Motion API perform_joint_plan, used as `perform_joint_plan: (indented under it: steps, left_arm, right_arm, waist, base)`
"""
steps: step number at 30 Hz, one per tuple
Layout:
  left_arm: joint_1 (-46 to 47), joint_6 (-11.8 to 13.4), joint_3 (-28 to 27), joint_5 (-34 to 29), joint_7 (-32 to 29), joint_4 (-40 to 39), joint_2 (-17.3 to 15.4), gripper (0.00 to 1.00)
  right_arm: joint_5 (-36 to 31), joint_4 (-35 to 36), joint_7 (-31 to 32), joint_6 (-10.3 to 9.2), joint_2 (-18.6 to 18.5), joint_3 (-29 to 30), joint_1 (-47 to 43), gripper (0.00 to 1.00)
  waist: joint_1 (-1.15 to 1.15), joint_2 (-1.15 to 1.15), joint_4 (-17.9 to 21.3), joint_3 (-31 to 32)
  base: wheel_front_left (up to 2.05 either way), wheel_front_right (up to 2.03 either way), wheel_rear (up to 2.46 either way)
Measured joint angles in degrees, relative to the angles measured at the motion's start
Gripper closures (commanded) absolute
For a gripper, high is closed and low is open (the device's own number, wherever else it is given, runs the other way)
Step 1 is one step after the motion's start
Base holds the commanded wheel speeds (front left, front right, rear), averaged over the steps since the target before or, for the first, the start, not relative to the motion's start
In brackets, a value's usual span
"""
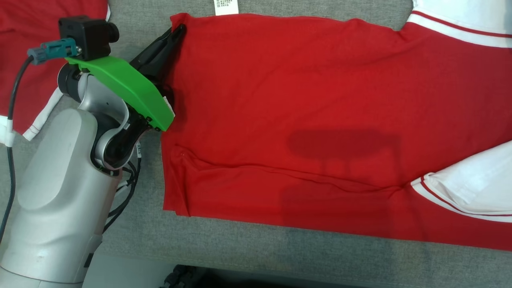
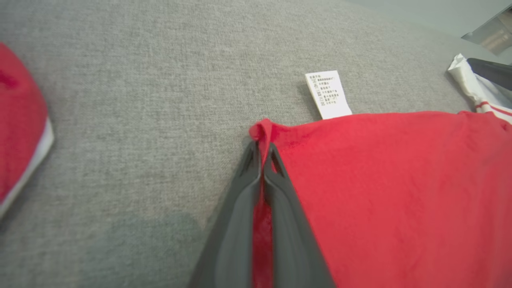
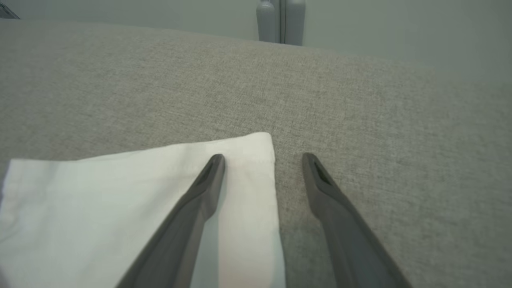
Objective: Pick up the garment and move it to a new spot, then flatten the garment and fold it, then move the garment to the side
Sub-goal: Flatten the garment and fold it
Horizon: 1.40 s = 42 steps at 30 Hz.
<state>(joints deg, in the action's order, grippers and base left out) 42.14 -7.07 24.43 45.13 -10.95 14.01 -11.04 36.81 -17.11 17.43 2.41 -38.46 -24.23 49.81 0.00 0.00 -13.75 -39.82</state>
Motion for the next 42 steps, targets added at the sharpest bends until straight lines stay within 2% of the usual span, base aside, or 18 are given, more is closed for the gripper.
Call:
perform_joint_plan:
  steps: [4, 5, 6, 7, 11, 12, 17, 24, 31, 42]
  left_arm:
    - [0.14, -0.05, 0.18, 0.0, 1.02, 0.15, -0.03, 1.0]
    - [0.14, -0.05, 0.26, 0.0, 1.1, 0.16, -0.07, 1.0]
    - [0.14, -0.05, 0.34, 0.0, 1.2, 0.19, -0.08, 1.0]
    - [0.14, -0.05, 0.41, 0.0, 1.27, 0.21, -0.1, 1.0]
    - [0.14, -0.07, 0.76, 0.0, 1.94, 0.45, -0.4, 1.0]
    - [0.14, -0.07, 0.82, 0.01, 1.96, 0.53, -0.55, 1.0]
    - [0.13, -0.36, 1.0, 0.09, 2.61, 1.19, -1.67, 1.0]
    - [-0.12, -0.47, 0.6, 0.33, 4.58, 2.12, -3.46, 1.0]
    - [-1.7, -0.47, 0.4, 0.54, 5.67, 2.69, -5.06, 1.0]
    - [-2.53, -0.47, 0.74, 1.26, 7.57, 3.89, -5.9, 1.0]
  right_arm:
    - [0.0, -1.21, -0.01, 0.09, 0.6, -0.31, 1.62, 0.0]
    - [0.0, -1.49, -0.02, 0.09, 0.73, -0.34, 1.79, 0.04]
    - [0.0, -1.78, -0.02, 0.14, 0.79, -0.4, 1.94, 0.31]
    - [0.0, -2.07, 0.01, 0.4, 0.88, -0.54, 2.2, 0.45]
    - [0.03, -2.77, 0.09, 1.22, 1.38, -1.21, 2.65, 0.84]
    - [0.05, -2.85, 0.31, 1.41, 1.66, -1.41, 2.72, 1.0]
    - [0.2, -3.64, 0.41, 2.14, 2.92, -2.25, 3.65, 1.0]
    - [1.46, -3.13, -2.59, 3.23, 4.97, -2.68, 3.67, 1.0]
    - [2.02, -1.6, -6.59, 3.75, 4.66, -2.19, 2.58, 1.0]
    - [3.16, 0.22, -11.94, 4.13, 4.65, -0.97, -0.27, 1.0]
  waist:
    - [0.0, 0.0, -0.72, -0.44]
    - [0.0, 0.0, -0.81, -0.46]
    - [0.0, 0.0, -0.86, -0.46]
    - [0.0, 0.0, -0.9, -0.45]
    - [0.0, 0.0, -0.95, -0.34]
    - [0.0, 0.0, -0.92, -0.28]
    - [-0.01, 0.0, -0.35, 0.16]
    - [-0.01, 0.0, 1.41, 1.31]
    - [0.0, 0.0, 3.62, 2.81]
    - [-0.01, 0.0, 5.97, 5.51]
  base:
    - [0.0, 0.0, 0.0]
    - [0.0, 0.0, 0.0]
    - [0.0, 0.0, 0.0]
    - [0.0, 0.0, 0.0]
    - [0.0, 0.0, 0.0]
    - [0.0, 0.0, 0.0]
    - [0.0, 0.0, 0.0]
    - [0.0, 0.0, 0.0]
    - [0.0, 0.0, 0.0]
    - [0.0, 0.0, 0.0]
